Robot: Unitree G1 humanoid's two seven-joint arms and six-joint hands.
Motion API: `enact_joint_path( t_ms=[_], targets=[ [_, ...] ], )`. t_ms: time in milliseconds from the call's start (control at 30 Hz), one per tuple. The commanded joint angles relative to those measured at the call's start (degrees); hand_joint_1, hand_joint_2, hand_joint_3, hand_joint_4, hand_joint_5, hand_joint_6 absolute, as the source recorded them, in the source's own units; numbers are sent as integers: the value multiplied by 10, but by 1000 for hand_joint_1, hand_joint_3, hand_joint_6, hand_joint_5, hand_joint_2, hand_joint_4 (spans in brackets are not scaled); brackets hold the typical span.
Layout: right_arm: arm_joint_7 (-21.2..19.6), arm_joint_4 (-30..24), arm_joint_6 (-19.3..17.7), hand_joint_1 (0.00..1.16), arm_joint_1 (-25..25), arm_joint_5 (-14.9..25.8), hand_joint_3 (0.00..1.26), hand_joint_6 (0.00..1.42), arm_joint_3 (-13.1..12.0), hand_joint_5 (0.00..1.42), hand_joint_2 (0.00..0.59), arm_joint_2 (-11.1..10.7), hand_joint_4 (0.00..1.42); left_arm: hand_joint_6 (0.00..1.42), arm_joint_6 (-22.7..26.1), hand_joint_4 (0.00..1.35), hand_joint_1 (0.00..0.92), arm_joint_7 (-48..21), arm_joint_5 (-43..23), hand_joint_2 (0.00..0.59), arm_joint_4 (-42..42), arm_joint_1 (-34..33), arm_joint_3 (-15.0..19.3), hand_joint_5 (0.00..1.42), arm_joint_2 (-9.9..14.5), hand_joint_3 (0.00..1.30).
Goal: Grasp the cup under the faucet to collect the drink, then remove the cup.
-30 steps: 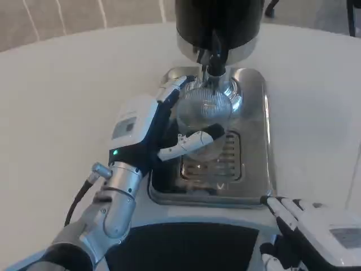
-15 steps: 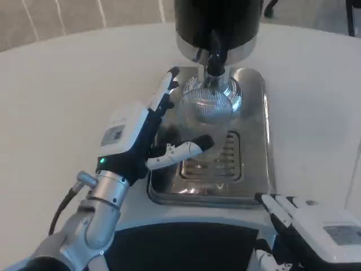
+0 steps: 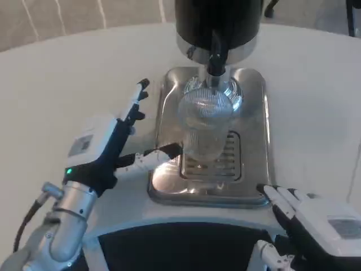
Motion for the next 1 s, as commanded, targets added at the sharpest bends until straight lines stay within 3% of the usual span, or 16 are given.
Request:
enact_joint_path(
  t_ms=[33, 167, 300, 633, 833, 1000],
  targets=[
    [-25, -5, 17, 0, 9, 29, 0, 0, -17, 0, 496, 7, 0, 442, -10, 105, 0, -17, -1, 32, -70, 59, 19, 302, 50, 77],
    [-21, -1, 69, 2, -18, 93, 0, 0, -46, 0, 537, 23, 0, 409, -17, 129, 0, -20, 10, 59, -133, 105, 36, 277, 92, 113],
    [-26, 7, 147, 10, -87, 206, 0, 0, -105, 0, 569, 41, 0, 388, -17, 133, 0, -17, 35, 72, -181, 142, 48, 261, 127, 118],
    [-43, 37, 286, 23, -212, 410, 0, 0, -167, 0, 586, 23, 0, 385, -29, 132, 0, -24, 56, 76, -239, 216, 54, 244, 160, 127],
    [-71, 49, 323, 18, -258, 486, 0, 0, -158, 0, 583, 7, 0, 351, -31, 133, 0, -32, 66, 88, -266, 251, 56, 245, 162, 140],
    [-99, 49, 349, 13, -294, 525, 0, 0, -132, 0, 578, -4, 0, 333, -25, 123, 0, -41, 68, 90, -286, 275, 59, 236, 162, 131]
  ],
)
